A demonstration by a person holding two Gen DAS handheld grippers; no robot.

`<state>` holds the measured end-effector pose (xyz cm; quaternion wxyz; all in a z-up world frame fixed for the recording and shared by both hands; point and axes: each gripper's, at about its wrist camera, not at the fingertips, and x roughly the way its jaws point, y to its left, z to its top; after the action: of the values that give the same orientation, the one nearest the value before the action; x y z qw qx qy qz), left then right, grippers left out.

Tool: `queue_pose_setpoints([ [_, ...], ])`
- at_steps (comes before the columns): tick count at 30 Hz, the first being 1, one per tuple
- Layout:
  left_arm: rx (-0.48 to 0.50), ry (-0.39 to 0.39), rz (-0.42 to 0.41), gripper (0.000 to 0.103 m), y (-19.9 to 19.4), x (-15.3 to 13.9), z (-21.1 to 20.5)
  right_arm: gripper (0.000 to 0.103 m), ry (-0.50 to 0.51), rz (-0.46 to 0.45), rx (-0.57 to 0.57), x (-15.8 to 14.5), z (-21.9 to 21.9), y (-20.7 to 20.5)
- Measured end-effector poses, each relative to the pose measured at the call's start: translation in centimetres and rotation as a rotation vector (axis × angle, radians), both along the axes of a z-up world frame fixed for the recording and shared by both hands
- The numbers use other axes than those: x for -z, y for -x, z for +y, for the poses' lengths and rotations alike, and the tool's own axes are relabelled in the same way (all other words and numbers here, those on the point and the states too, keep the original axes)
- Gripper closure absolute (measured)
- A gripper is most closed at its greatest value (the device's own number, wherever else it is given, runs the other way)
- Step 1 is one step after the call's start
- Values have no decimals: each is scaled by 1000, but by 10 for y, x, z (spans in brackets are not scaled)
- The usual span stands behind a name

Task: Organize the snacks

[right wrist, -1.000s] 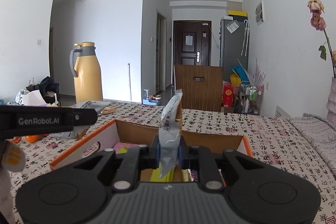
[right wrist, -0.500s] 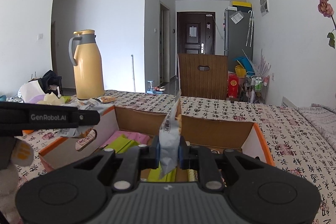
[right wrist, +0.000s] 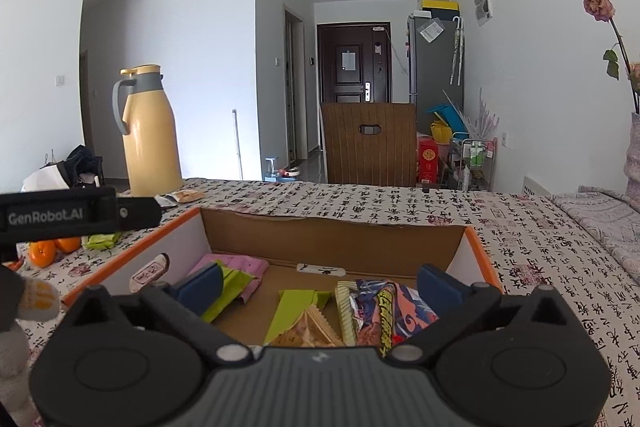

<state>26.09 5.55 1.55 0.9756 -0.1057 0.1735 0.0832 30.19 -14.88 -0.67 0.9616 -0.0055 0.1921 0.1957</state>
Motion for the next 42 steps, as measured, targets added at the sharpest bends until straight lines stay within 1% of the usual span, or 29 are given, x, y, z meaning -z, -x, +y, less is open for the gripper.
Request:
queue_pose_setpoints([
  [9,-5,11,4,0,-3,-1,1,0,7,-2,11,-3,0,-2],
  [13,-16,26,-9,0,1,-9,1,0,3,-21,19,-13,-2,2],
  [18,-2,31,-22,0,11,-23,-3,0,11,-46,13,-25,-5,13],
  [24,16,14,-45,0,30,-36,-12,0,7,-67,19,-36,-11,30],
  [29,24,8,-44,0,47,-40,-17,0,8,-72,23,-41,-18,49],
  [38,33,-8,-40,0,87,-41,-23,0,18,-66,35,-40,-32,88],
  [42,32,-14,-27,0,104,-37,-23,0,21,-58,32,-37,-37,107],
])
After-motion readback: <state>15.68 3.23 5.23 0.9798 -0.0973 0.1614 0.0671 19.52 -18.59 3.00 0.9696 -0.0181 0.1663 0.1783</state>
